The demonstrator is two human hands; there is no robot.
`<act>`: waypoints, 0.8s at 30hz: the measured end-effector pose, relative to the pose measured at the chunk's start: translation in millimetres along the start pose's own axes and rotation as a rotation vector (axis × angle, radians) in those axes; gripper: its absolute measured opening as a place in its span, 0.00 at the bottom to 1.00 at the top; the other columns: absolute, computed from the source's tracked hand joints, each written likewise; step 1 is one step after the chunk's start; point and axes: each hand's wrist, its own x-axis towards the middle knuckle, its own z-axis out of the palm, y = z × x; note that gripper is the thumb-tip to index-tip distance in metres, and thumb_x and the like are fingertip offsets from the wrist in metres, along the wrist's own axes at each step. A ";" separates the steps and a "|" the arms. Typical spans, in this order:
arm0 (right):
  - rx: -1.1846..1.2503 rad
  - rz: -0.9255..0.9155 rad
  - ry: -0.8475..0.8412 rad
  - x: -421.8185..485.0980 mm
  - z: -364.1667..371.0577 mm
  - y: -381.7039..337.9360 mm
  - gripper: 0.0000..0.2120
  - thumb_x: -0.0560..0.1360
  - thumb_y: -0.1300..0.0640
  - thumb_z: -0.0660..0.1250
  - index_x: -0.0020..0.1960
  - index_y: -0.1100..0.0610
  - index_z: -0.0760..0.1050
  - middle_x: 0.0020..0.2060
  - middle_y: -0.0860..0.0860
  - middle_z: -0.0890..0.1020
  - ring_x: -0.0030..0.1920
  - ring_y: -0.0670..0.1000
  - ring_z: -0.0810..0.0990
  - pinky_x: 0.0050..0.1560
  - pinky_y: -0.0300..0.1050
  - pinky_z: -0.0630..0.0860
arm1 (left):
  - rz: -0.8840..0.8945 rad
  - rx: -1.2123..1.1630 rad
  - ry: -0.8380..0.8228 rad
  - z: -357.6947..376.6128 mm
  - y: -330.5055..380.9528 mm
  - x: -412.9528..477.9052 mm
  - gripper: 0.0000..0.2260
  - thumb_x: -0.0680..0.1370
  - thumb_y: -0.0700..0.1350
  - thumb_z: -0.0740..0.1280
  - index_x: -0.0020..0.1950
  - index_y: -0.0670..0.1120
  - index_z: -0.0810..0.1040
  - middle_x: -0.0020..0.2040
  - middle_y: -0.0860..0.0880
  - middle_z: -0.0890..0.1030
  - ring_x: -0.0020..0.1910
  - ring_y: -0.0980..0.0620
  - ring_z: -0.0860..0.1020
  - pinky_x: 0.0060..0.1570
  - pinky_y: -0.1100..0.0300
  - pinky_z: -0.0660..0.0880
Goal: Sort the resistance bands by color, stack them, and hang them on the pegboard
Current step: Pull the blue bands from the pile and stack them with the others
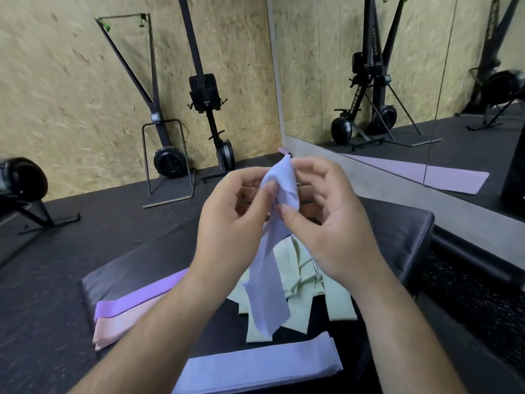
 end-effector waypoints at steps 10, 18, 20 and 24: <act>0.011 0.078 -0.012 -77.2 42.6 -59.3 0.15 0.82 0.58 0.66 0.61 0.38 0.74 0.55 0.36 0.82 0.56 0.41 0.82 0.49 0.39 0.80 | 0.015 -0.037 0.060 -39.2 21.4 -78.2 0.07 0.80 0.44 0.70 0.55 0.55 0.81 0.46 0.50 0.83 0.45 0.49 0.82 0.45 0.50 0.79; -0.139 0.449 0.018 -193.5 43.6 -24.1 0.21 0.81 0.64 0.64 0.63 0.39 0.77 0.57 0.33 0.81 0.59 0.34 0.78 0.55 0.27 0.72 | -0.224 0.017 -0.002 -30.3 -6.0 -196.2 0.11 0.80 0.43 0.71 0.59 0.58 0.80 0.49 0.54 0.81 0.50 0.51 0.81 0.48 0.63 0.76; -0.190 0.482 -0.005 -207.6 49.6 -12.7 0.19 0.81 0.64 0.63 0.64 0.43 0.78 0.54 0.36 0.83 0.53 0.36 0.81 0.51 0.28 0.73 | -0.250 0.060 -0.009 -32.1 -14.5 -216.6 0.11 0.80 0.41 0.71 0.58 0.56 0.80 0.50 0.55 0.80 0.51 0.52 0.80 0.48 0.66 0.75; -0.270 0.385 -0.010 -213.1 59.5 3.4 0.17 0.79 0.66 0.63 0.61 0.49 0.80 0.54 0.39 0.82 0.55 0.45 0.82 0.55 0.39 0.77 | -0.331 0.109 0.109 -41.8 -43.6 -244.2 0.10 0.80 0.40 0.70 0.55 0.55 0.80 0.49 0.53 0.81 0.49 0.52 0.80 0.49 0.68 0.73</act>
